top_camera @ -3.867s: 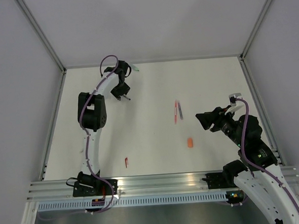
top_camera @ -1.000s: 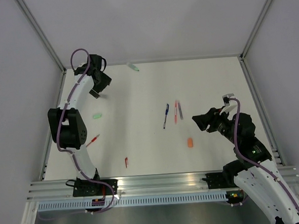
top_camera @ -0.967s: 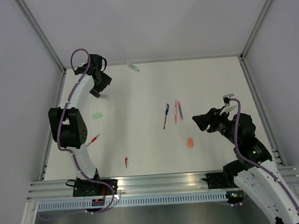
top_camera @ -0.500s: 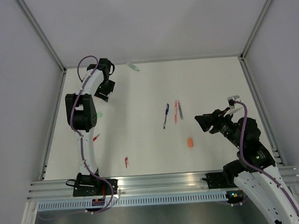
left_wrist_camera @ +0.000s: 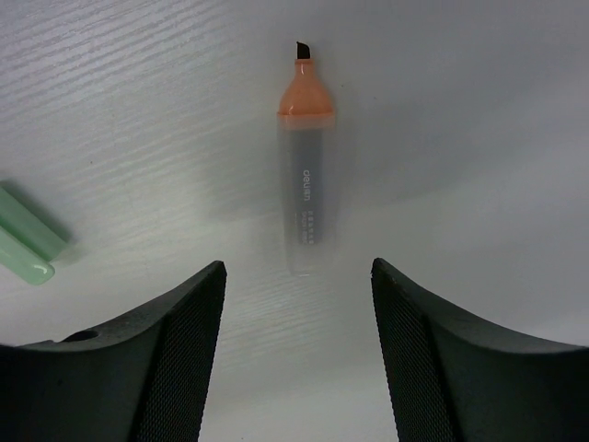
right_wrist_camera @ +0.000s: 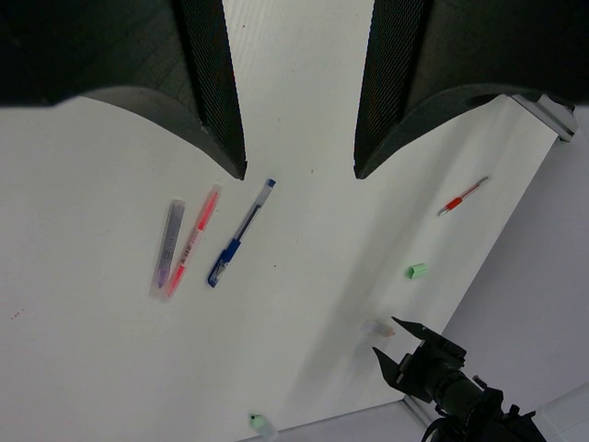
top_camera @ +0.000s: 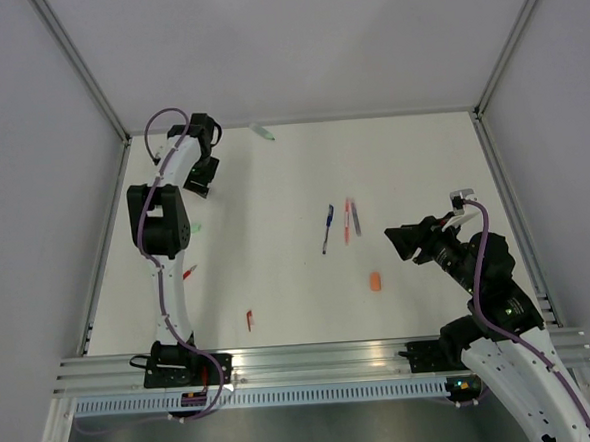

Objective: Insert the pens into the pen caps
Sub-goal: Pick up the pen from the center of the board.

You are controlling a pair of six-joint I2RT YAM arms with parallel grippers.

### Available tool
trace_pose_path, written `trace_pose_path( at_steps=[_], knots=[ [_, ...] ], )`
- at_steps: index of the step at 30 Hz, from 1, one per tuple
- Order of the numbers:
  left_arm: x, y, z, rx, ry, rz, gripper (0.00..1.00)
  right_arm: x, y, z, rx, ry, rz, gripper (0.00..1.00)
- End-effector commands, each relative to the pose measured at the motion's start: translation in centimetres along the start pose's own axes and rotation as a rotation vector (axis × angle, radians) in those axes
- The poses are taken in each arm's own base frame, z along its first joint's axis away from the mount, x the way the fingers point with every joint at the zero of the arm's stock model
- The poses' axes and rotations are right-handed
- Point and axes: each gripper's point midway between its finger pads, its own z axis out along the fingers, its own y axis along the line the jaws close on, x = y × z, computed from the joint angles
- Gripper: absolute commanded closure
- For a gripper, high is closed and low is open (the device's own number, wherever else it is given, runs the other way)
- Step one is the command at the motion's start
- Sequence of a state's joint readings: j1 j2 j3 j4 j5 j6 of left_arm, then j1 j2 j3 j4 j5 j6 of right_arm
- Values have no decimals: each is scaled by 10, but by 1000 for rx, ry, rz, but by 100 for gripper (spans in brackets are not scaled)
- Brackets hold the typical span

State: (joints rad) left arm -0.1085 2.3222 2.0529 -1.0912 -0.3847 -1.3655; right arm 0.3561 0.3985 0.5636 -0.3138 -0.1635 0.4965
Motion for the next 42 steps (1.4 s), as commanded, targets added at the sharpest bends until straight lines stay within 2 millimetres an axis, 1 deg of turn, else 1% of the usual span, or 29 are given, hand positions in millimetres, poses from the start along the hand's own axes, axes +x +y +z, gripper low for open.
trace_pose_path(
  at_steps=[1, 4, 5, 9, 14, 17, 18, 19, 20, 21, 23, 24, 25, 26, 27, 28, 29, 30, 31, 32, 33, 34, 35, 36, 37, 38, 39, 41, 42],
  knots=[
    [-10, -8, 12, -5, -45, -54, 31, -9, 4, -1, -9, -31, -3, 44],
    [-7, -8, 20, -15, -39, -57, 33, -10, 4, -1, -9, -35, -5, 44],
    [-8, -5, 21, -30, -46, -67, 33, -9, 4, -1, -9, -31, -4, 44],
    [-8, -7, 28, -35, -54, -61, 33, -11, 4, -3, -6, -33, -10, 44],
    [0, -5, 39, -51, -14, -51, 34, -14, 4, -4, -3, -53, -10, 44],
    [3, -5, 41, -48, -6, -28, 37, -13, 4, -2, -4, -42, -7, 44],
    [3, -5, 42, -48, -3, -22, 39, -11, 3, -1, 0, -34, -7, 44],
    [6, -4, 43, -47, 4, 5, 44, -12, 3, -1, -1, -36, -6, 44],
    [9, -3, 44, -48, 23, 17, 46, -11, 3, 0, 0, -34, -8, 44],
    [13, -7, 45, -22, 37, 32, 48, -12, 3, 0, -2, -35, -9, 44],
    [24, -2, 45, -18, 89, 86, 53, -11, 3, 0, 0, -34, -10, 44],
    [28, 1, 44, -22, 100, 107, 58, -12, 3, -1, 0, -38, -10, 44],
    [31, 1, 43, -7, 102, 145, 67, -13, 3, -1, 1, -40, -12, 44],
    [35, 10, 41, -18, 101, 177, 69, -14, 3, -1, 1, -40, -11, 44],
    [42, 13, 37, -12, 101, 210, 71, -13, 3, 0, 3, -39, -12, 44],
    [45, 13, 34, 10, 101, 243, 73, -13, 3, 0, 4, -38, -12, 44],
    [54, 30, 38, -15, 116, 280, 75, -15, 3, 1, 5, -42, -12, 44],
    [58, 30, 23, 19, 115, 303, 76, -14, 2, 1, 8, -40, -12, 44],
    [62, 35, 18, 32, 118, 338, 77, -14, 1, 2, 12, -39, -11, 44],
    [71, 52, 22, 12, 120, 370, 79, -13, 0, 4, 16, -34, -10, 44],
    [77, 52, 2, 59, 103, 407, 81, -12, -1, 4, 20, -28, -12, 44],
    [78, 58, -4, 60, 68, 445, 81, -13, -1, 5, 25, -27, -13, 44],
    [88, 74, -2, 45, 65, 486, 81, -12, -2, 6, 31, -20, -12, 44],
    [102, 79, -11, 63, 54, 537, 81, -13, -2, 5, 31, -18, -11, 44],
    [107, 80, -21, 96, 46, 582, 81, -14, -1, 5, 30, -18, -7, 44],
    [118, 91, -21, 87, 61, 620, 80, -15, 1, 4, 21, -21, -7, 44],
    [134, 101, -29, 77, 68, 680, 75, -16, 3, 3, 15, -25, -3, 44],
    [146, 114, -35, 50, 71, 755, 73, -19, 6, 0, 5, -37, 2, 44],
    [155, 125, -41, 27, 66, 806, 70, -18, 5, 0, 7, -37, 4, 44]
  ],
)
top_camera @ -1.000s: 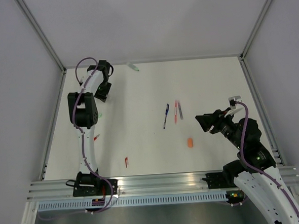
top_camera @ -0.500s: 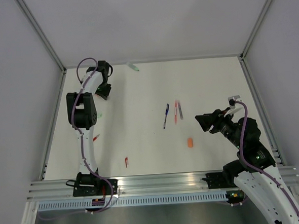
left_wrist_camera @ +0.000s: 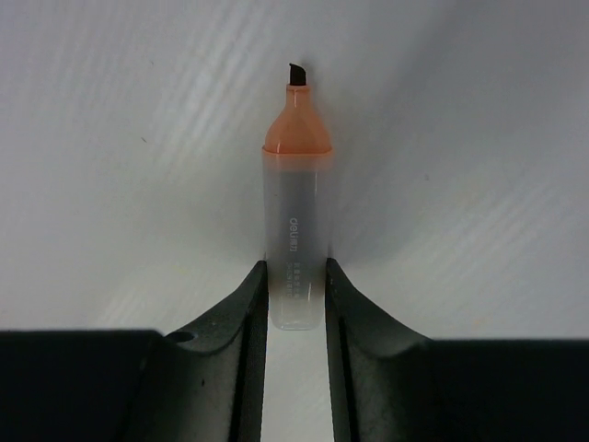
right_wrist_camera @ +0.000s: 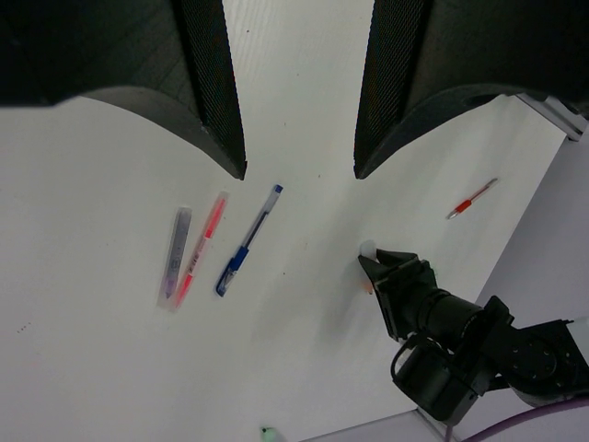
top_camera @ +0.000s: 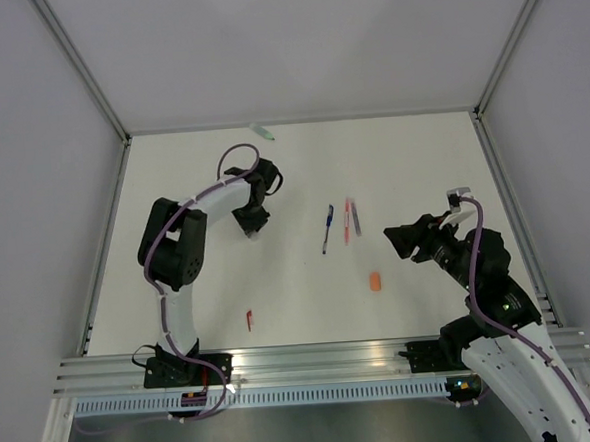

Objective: Insert the pens into the pen caps
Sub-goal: Pick up the pen from the center of the board.

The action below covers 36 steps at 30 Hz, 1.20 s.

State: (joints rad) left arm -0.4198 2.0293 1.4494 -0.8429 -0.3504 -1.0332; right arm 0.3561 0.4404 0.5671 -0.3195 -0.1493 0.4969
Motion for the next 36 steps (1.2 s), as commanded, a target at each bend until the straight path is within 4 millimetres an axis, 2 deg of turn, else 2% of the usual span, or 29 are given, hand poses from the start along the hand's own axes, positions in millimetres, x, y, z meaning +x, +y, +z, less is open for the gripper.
trace_pose_path(
  at_steps=[1, 5, 6, 10, 12, 16, 22, 26, 28, 32, 33, 36],
  knots=[
    [32, 17, -7, -75, 9, 179, 69, -24, 13, -9, -29, -74, -6, 43],
    [46, 20, -9, -55, 47, 237, 61, -23, 6, -10, 0, -76, -20, 43],
    [47, 18, -10, -42, 50, 239, 51, -23, 5, -11, 7, -77, -29, 43],
    [47, 13, -4, -30, 55, 275, 37, -25, 5, -14, 6, -90, -37, 43],
    [48, 8, 0, -40, 66, 286, 34, -26, 6, -16, 4, -98, -42, 43],
    [49, 1, 7, -49, 97, 309, 35, -29, 7, -18, 1, -108, -44, 43],
    [41, -4, 12, -31, 113, 319, 43, -30, 8, -19, -2, -112, -44, 43],
    [39, 5, 19, -35, 123, 323, 49, -30, 8, -19, -2, -112, -44, 43],
    [40, 8, 22, -40, 125, 341, 55, -30, 9, -19, -4, -112, -43, 43],
    [42, 11, 30, -46, 151, 367, 71, -31, 10, -18, -12, -112, -33, 43],
    [43, 12, 30, -49, 154, 373, 86, -30, 11, -18, -14, -109, -27, 43],
    [46, 7, 25, 4, 166, 383, 98, -25, 18, -14, -54, -80, -19, 43]
  ],
)
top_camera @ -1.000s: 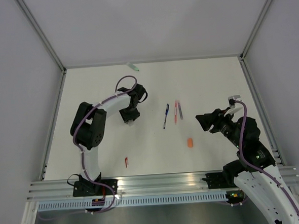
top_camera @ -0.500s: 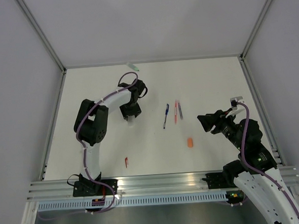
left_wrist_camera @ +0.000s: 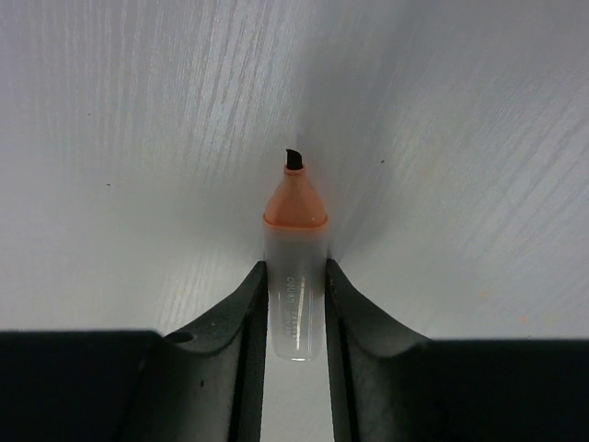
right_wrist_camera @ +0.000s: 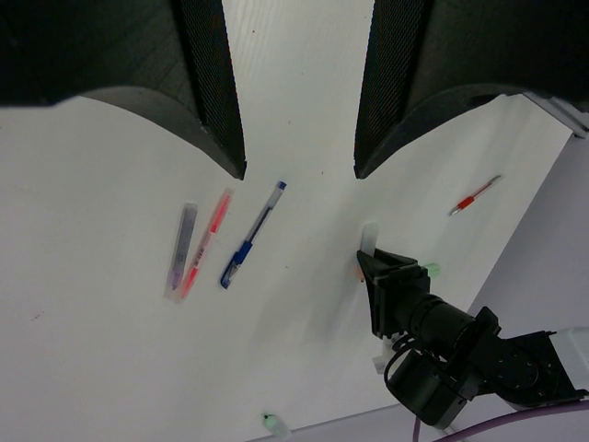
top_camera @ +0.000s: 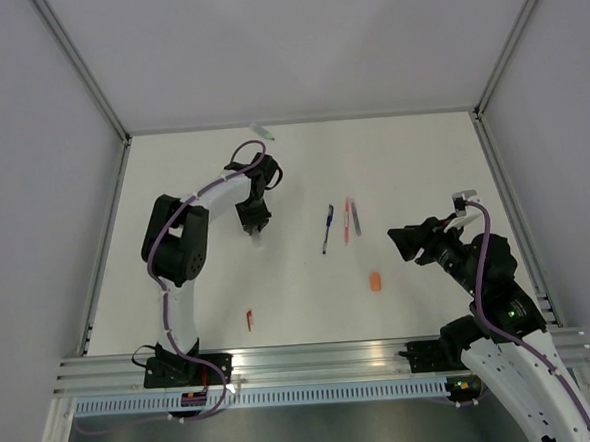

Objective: Insert the pens into the pen caps
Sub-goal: Pick up the pen from the center of the board.

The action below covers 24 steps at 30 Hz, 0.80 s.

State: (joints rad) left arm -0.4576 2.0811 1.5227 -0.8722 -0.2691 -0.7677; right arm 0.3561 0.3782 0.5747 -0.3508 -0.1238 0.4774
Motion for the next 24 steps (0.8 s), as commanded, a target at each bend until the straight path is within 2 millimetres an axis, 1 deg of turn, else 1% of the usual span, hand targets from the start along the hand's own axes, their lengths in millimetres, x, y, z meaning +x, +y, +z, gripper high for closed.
trace_pose_path(
  at_steps=[1, 3, 4, 5, 6, 7, 8, 9, 10, 11, 12, 13, 14, 15, 16, 17, 18, 19, 20, 21, 22, 23, 24],
  knots=[
    [33, 10, 30, -11, 112, 78, 98, -11, 23, 1, -97, 2, 10, 43],
    [30, 8, 23, 21, 94, 79, 98, -4, 31, 6, -160, 28, 13, 41],
    [31, 7, 14, 52, 82, 78, 98, 3, 35, 12, -191, 65, 20, 41],
    [24, 0, 8, 101, 47, 71, 98, 6, 48, 14, -276, 81, 17, 40],
    [22, -3, 0, 135, 29, 72, 98, 10, 52, 18, -301, 105, 29, 39],
    [23, -5, -15, 194, 15, 66, 98, 20, 50, 27, -299, 156, 58, 38],
    [17, -14, -24, 253, -17, 59, 98, 20, 56, 30, -336, 168, 63, 37],
    [25, -17, -30, 303, 2, 61, 98, 25, 53, 39, -325, 196, 79, 35],
    [22, -23, -49, 367, -28, 59, 98, 24, 56, 43, -334, 192, 80, 34],
    [19, -32, -60, 425, -52, 62, 98, 22, 55, 48, -321, 184, 76, 33],
    [21, -36, -68, 468, -55, 76, 98, 24, 54, 53, -315, 195, 73, 31],
    [27, -39, -75, 503, -46, 84, 98, 26, 57, 64, -327, 204, 67, 30],
    [27, -44, -91, 552, -74, 94, 98, 22, 64, 68, -348, 203, 42, 30],
    [31, -51, -97, 606, -81, 99, 98, 32, 63, 79, -346, 252, 42, 29],
    [33, -54, -103, 634, -84, 95, 98, 38, 69, 83, -361, 277, 30, 29],
    [33, -57, -114, 675, -95, 83, 98, 34, 77, 88, -381, 266, 6, 29],
    [39, -63, -119, 730, -84, 87, 98, 41, 74, 99, -359, 286, 6, 29],
    [41, -66, -124, 762, -77, 84, 98, 42, 84, 103, -382, 276, -2, 29],
    [42, -68, -128, 784, -74, 81, 98, 43, 88, 106, -389, 272, -6, 29],
    [48, -69, -132, 815, -59, 81, 98, 51, 90, 113, -386, 291, -9, 29],
    [46, -73, -137, 843, -71, 80, 98, 57, 95, 117, -376, 295, -20, 29],
    [48, -74, -139, 860, -70, 79, 98, 55, 102, 122, -373, 288, -35, 30],
    [50, -74, -141, 876, -65, 81, 98, 65, 100, 130, -350, 309, -64, 30]
  ],
)
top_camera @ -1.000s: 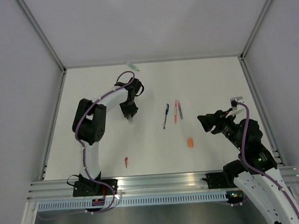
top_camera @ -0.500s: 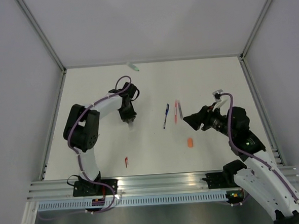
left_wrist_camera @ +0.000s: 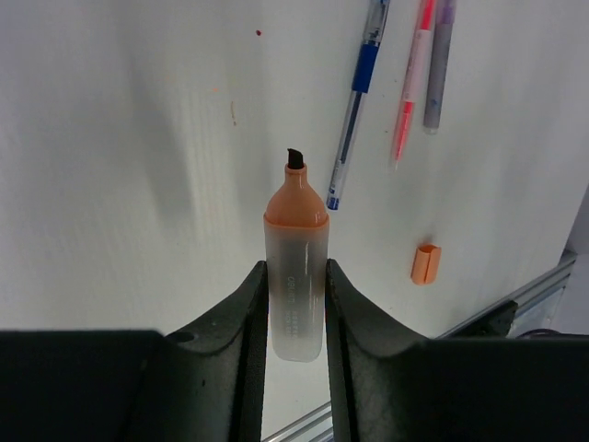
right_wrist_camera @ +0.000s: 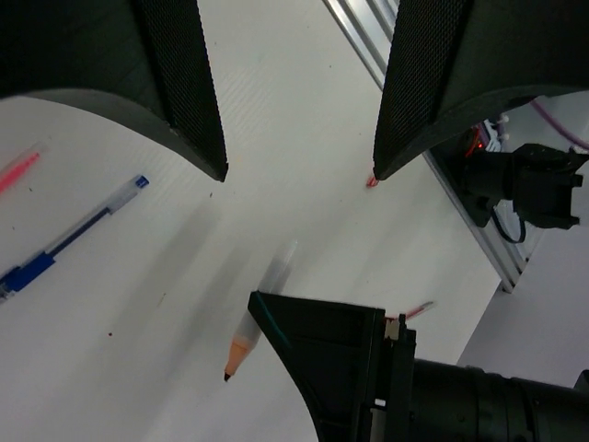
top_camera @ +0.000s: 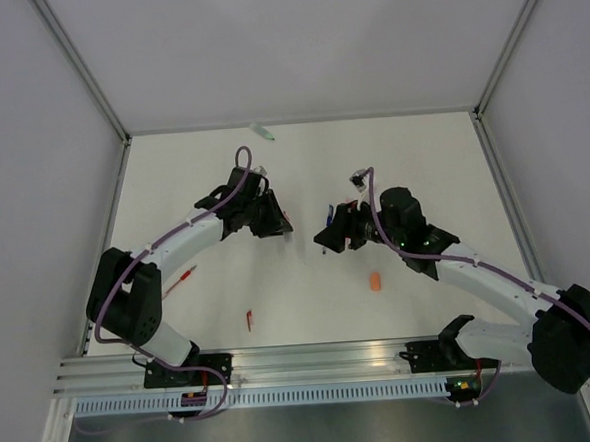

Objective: Insert the pens into the pen caps
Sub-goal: Pick up the pen from the center of the board.

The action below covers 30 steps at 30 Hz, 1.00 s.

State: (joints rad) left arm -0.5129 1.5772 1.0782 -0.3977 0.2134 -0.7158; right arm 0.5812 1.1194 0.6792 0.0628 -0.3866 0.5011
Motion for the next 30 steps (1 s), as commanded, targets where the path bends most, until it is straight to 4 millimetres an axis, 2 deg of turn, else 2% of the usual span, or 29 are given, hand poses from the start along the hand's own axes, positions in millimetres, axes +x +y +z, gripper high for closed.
trace_pose_path(
  at_steps=[1, 2, 6, 11, 15, 25, 30],
  knots=[
    [-1, -29, -6, 157, -12, -7, 98, -29, 20, 26, 15, -90, -119, 30],
    [-1, -31, -7, 169, -18, -8, 98, -34, 24, 31, 15, -92, -127, 30],
    [2, -34, -9, 203, -17, -19, 98, -24, 14, 54, 77, -65, -130, 30],
    [1, -37, -11, 221, -29, -32, 98, -24, 9, 68, 124, -85, -122, 32],
    [5, -39, -12, 241, -19, -46, 98, -14, 10, 82, 133, -60, -132, 33],
    [5, -40, -16, 255, -31, -53, 98, -6, 4, 100, 173, -66, -117, 38],
    [4, -41, -18, 259, -42, -48, 98, -1, 2, 105, 180, -65, -104, 47]
  ],
)
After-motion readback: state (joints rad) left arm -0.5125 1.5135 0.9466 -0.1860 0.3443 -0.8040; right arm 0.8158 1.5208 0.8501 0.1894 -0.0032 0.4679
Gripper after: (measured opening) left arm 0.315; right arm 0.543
